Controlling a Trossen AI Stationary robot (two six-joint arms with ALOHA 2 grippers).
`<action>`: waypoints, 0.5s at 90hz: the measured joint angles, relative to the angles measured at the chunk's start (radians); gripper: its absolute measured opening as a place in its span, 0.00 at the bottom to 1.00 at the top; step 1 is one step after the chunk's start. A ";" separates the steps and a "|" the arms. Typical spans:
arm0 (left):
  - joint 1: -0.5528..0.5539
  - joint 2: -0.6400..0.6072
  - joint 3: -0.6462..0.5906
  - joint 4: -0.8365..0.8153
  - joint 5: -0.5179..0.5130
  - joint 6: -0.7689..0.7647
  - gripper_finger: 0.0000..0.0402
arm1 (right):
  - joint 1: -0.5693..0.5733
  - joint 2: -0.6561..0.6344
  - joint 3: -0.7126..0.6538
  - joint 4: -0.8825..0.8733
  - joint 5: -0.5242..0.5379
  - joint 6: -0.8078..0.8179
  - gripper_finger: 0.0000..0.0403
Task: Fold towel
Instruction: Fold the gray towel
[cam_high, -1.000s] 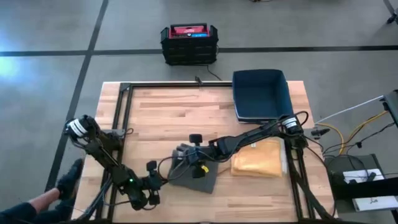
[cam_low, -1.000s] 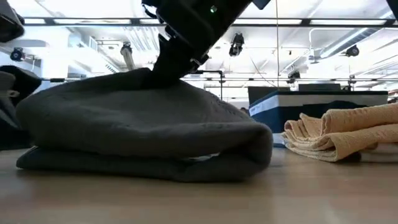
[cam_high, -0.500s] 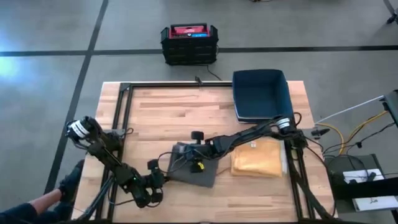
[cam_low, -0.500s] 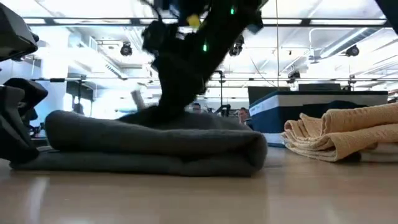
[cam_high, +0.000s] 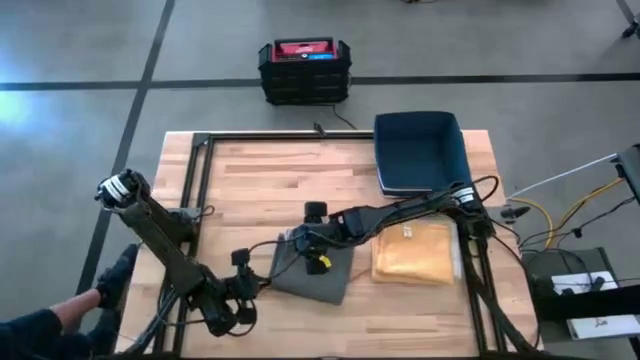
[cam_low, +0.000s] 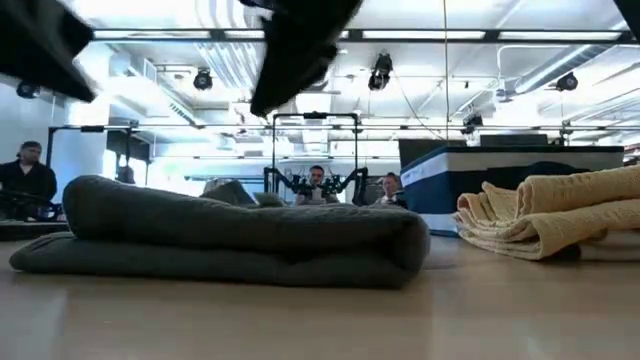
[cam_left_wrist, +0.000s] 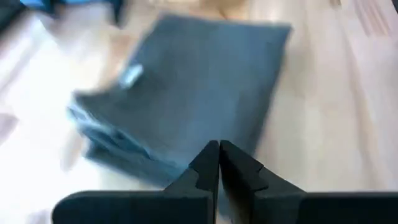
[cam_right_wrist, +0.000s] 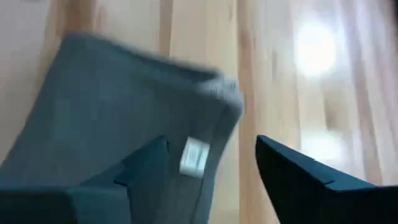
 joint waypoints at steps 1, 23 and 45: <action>0.005 0.000 -0.002 0.010 -0.001 0.009 0.00 | 0.002 -0.001 0.004 -0.013 -0.003 0.007 0.58; 0.201 0.060 -0.076 0.328 0.237 0.282 0.00 | 0.127 -0.039 -0.163 0.118 -0.012 0.132 0.63; 0.227 0.077 -0.104 0.200 0.428 0.118 0.00 | 0.210 -0.011 -0.478 0.739 0.050 0.295 0.55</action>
